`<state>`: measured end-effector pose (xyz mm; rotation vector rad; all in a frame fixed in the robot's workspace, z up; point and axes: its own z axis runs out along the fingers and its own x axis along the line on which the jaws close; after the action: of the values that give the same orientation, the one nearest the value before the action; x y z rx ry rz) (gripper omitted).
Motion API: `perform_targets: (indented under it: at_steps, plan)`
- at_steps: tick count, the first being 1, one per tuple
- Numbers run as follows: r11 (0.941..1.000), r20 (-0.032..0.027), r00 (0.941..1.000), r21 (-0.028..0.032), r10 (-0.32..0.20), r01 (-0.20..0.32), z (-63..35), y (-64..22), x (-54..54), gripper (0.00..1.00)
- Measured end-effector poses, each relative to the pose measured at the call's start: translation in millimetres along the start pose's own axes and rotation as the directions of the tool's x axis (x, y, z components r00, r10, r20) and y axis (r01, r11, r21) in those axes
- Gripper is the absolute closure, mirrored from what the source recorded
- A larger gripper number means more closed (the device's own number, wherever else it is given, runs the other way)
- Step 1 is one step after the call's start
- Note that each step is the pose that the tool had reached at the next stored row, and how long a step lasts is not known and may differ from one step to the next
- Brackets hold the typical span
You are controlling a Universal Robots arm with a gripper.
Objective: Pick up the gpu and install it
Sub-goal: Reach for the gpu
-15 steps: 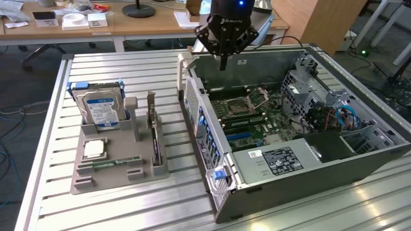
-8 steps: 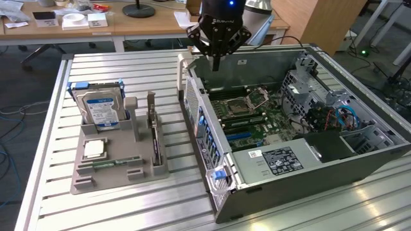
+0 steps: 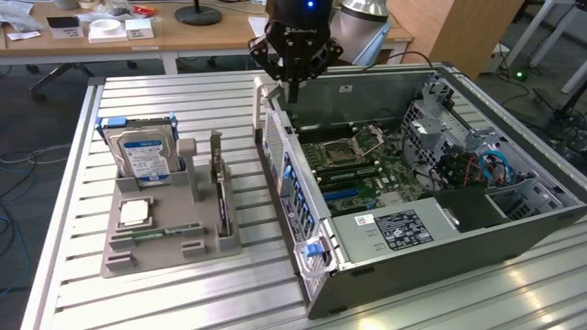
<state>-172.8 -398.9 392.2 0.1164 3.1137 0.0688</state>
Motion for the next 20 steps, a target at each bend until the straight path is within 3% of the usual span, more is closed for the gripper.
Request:
perform_targets:
  at_steps: [12,20]
  plan:
    - [1.0,0.0,1.0,0.0,0.0,0.0,-0.5,-2.6,35.0,0.9]
    - [1.0,0.0001,1.0,0.0,0.0,0.0,-0.8,-3.7,49.2,0.9]
